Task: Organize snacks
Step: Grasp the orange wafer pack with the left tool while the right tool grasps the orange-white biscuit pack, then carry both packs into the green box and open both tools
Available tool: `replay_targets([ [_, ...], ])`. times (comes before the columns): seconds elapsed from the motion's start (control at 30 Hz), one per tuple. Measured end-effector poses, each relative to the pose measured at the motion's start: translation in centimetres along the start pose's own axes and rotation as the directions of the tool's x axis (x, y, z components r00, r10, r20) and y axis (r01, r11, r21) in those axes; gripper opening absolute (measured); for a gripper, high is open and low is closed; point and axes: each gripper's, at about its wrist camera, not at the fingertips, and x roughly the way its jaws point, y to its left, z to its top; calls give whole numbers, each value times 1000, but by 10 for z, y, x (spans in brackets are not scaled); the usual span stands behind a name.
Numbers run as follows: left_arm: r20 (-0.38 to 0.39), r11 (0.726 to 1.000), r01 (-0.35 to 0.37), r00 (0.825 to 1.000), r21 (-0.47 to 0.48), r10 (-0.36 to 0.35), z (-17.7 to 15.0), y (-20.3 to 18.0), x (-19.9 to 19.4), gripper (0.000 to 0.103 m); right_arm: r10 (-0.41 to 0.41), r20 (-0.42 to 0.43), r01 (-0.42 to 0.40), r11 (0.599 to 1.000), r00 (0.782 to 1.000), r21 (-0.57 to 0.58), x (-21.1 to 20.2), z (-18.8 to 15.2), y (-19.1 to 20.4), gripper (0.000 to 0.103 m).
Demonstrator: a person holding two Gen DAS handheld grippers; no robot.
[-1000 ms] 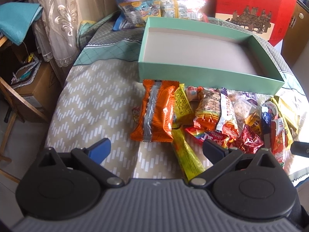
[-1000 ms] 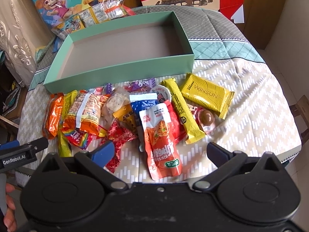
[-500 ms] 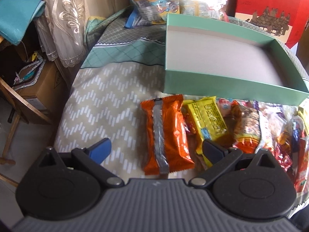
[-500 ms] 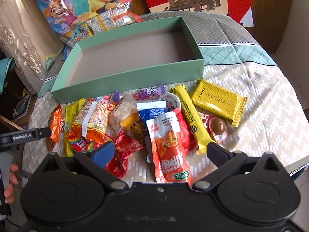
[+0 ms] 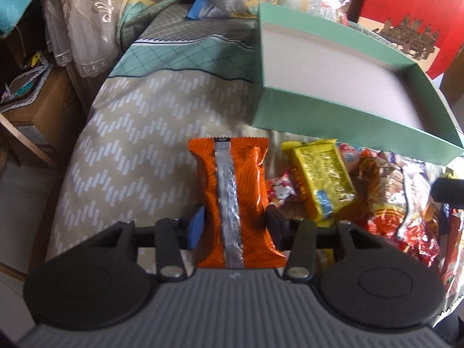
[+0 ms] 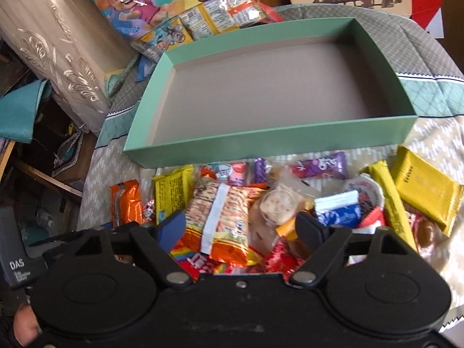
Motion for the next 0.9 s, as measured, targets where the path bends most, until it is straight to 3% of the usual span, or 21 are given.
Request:
replay_targets([
  [0.2,-25,999,3,1000,-36,-3,0,16,9,60,-39,-69,39,999,997,-6,38,13,24,76],
  [0.3,-17,999,8,1000,-46,-9,-2,19,12,59,-53,-83,53,999,995,1,48,11,28,76],
  [0.33,-11,999,4,1000,-36,-4,-2,18,12,52,-58,-78,58,998,995,-6,51,9,27,75],
  [0.37,-1,1000,0,1000,-22,0,-4,17,11,52,-58,-71,57,998,996,-15,53,7,27,71],
  [0.4,6,1000,0,1000,-18,0,-5,16,10,49,-39,-67,38,999,997,-16,54,4,26,55],
  [0.43,14,1000,2,1000,-21,-2,-6,16,8,49,-35,-58,34,999,998,-18,52,3,25,49],
  [0.53,30,1000,5,1000,-13,-5,-8,14,0,49,-8,-38,7,1000,999,-21,44,-1,19,43],
  [0.9,129,995,76,988,58,-83,12,-9,-54,49,115,44,-114,993,992,-24,-11,7,-3,42],
])
